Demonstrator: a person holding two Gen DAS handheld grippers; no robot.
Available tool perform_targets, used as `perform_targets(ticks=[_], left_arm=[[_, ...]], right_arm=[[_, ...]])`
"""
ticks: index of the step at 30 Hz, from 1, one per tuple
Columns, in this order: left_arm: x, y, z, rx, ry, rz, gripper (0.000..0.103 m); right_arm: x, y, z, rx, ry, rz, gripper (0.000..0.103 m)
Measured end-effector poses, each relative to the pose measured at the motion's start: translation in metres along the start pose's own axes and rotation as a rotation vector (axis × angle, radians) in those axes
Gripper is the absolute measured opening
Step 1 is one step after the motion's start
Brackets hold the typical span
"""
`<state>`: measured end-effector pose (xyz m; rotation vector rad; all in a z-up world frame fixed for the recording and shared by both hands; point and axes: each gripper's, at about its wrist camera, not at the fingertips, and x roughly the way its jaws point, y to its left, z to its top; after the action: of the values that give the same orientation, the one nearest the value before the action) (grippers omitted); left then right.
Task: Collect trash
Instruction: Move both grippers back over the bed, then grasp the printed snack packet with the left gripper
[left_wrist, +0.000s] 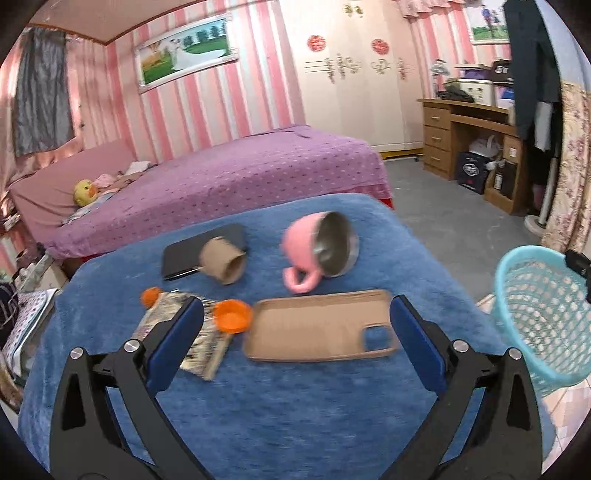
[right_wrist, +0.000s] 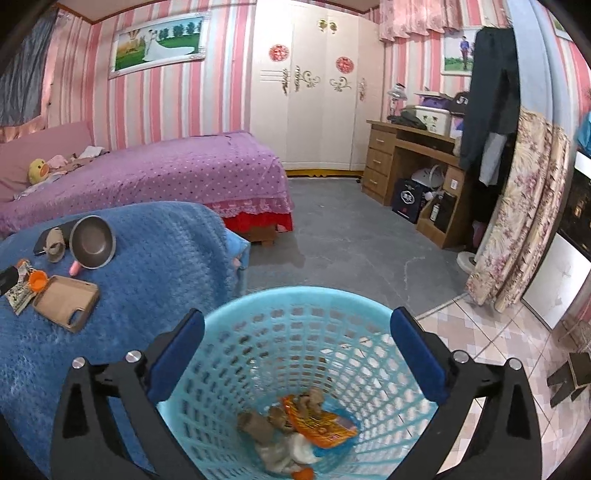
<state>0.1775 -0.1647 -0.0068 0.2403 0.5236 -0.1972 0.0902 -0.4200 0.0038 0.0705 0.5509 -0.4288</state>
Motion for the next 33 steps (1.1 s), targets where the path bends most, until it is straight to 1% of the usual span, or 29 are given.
perform_targets(ticks=[6, 9, 10, 15, 19, 23, 25, 31, 33], left_arm=[[0.015, 0.048, -0.008, -0.047, 0.021, 0.076, 0.097], [0.024, 0.076, -0.012, -0.071, 0.010, 0.154, 0.097], [0.026, 0.082, -0.014, -0.079, 0.011, 0.168, 0.097], [0.048, 0.135, -0.026, -0.171, 0.091, 0.192, 0.097], [0.063, 0.169, -0.036, -0.231, 0.141, 0.216, 0.097], [0.077, 0.196, -0.045, -0.303, 0.187, 0.196, 0.097], [0.085, 0.199, -0.047, -0.307, 0.209, 0.173, 0.097], [0.114, 0.181, -0.048, -0.221, 0.275, 0.155, 0.097], [0.122, 0.174, -0.047, -0.191, 0.297, 0.135, 0.088]], right_arm=[[0.004, 0.043, 0.006, -0.020, 0.007, 0.057, 0.098], [0.006, 0.068, 0.005, -0.044, 0.004, 0.082, 0.098], [0.008, 0.077, 0.005, -0.051, 0.005, 0.092, 0.098], [0.017, 0.119, 0.002, -0.085, 0.023, 0.151, 0.098], [0.021, 0.152, 0.002, -0.132, 0.024, 0.182, 0.098], [0.024, 0.178, 0.002, -0.168, 0.018, 0.193, 0.098], [0.025, 0.186, 0.004, -0.170, 0.021, 0.204, 0.098], [0.030, 0.197, -0.001, -0.180, 0.044, 0.218, 0.098], [0.032, 0.194, -0.003, -0.181, 0.056, 0.216, 0.098]])
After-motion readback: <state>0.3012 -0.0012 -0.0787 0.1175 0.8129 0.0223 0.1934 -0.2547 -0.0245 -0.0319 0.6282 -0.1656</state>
